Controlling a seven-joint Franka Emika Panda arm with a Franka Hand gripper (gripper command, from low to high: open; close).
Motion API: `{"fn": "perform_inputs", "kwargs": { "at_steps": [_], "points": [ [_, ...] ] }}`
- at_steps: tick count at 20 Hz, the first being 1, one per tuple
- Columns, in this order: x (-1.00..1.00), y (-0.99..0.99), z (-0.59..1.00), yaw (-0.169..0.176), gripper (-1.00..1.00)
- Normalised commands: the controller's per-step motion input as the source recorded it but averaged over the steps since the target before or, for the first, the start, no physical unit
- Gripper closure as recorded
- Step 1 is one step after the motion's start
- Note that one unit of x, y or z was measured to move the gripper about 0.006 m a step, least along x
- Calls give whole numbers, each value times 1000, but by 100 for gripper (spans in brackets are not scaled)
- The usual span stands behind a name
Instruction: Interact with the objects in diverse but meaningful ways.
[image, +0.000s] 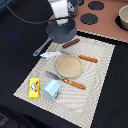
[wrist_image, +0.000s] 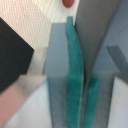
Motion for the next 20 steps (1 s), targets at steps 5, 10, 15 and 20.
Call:
{"fn": "perform_inputs", "kwargs": {
  "at_steps": [5, 10, 15, 20],
  "points": [
    [723, 378, 527, 0, 100],
    [693, 398, 417, 0, 100],
    [691, 401, 397, 0, 100],
    [621, 362, 320, -1, 100]
  ]
}}
